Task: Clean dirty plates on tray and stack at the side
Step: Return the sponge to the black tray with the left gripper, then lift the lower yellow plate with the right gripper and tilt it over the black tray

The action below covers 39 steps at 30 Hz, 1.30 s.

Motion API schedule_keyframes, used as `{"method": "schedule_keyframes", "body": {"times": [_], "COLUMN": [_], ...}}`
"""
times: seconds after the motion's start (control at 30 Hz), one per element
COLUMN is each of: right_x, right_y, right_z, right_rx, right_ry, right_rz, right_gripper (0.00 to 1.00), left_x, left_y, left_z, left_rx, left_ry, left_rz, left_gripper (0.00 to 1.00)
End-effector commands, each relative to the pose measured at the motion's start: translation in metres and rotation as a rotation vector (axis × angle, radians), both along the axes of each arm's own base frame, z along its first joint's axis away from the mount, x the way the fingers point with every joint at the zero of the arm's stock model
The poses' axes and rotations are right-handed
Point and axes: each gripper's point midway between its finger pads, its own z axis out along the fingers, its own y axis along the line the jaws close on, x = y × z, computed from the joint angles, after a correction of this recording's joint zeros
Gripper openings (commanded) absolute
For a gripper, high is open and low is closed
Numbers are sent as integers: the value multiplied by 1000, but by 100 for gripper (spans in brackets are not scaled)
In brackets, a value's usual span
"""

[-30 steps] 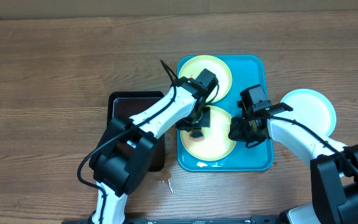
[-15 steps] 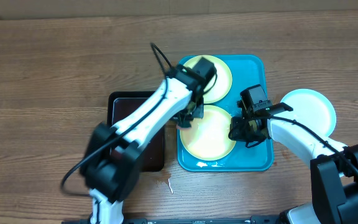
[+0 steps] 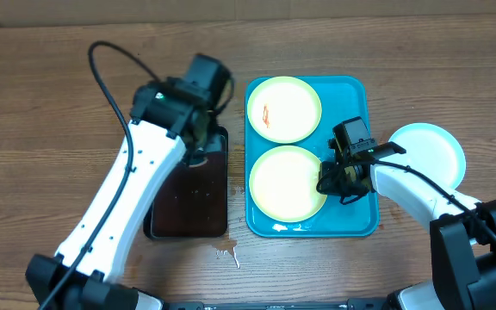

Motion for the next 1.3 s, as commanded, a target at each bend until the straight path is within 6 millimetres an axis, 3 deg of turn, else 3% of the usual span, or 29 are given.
{"method": "schedule_keyframes", "body": {"times": [0.0,0.13,0.23,0.43,0.6,0.7,0.8,0.9,1.0,1.1,1.27], "right_x": [0,-1,-1,-3,1,8,19,30,43,54,63], "right_y": [-5,-6,-6,-6,-10,-11,-10,-2,17,45,114], "right_z": [-4,-4,-4,-3,18,40,73,103,137,167,200], "right_rx": [-32,-34,-34,-38,-61,-77,-122,-172,-205,-210,-186], "right_ry": [-2,4,3,13,11,-25,-74,-134,-233,-352,-596], "right_rz": [-2,-1,-1,-2,-5,-5,35,109,183,232,319], "right_gripper": [4,4,4,4,4,4,4,4,4,4,4], "left_x": [-9,-20,-23,-21,-12,-2,7,13,11,6,-7], "left_y": [23,20,22,17,18,24,37,56,79,97,116], "left_z": [-51,-107,-129,-127,-97,-66,-21,19,55,78,88], "left_rx": [41,-37,-47,-70,-84,-100,-122,-136,-143,-140,-132], "left_ry": [99,150,142,142,116,69,-3,-72,-130,-165,-160], "left_rz": [78,97,103,73,86,108,147,187,248,283,343], "left_gripper": [4,4,15,34,43,56,81,97,100,100,100]}}
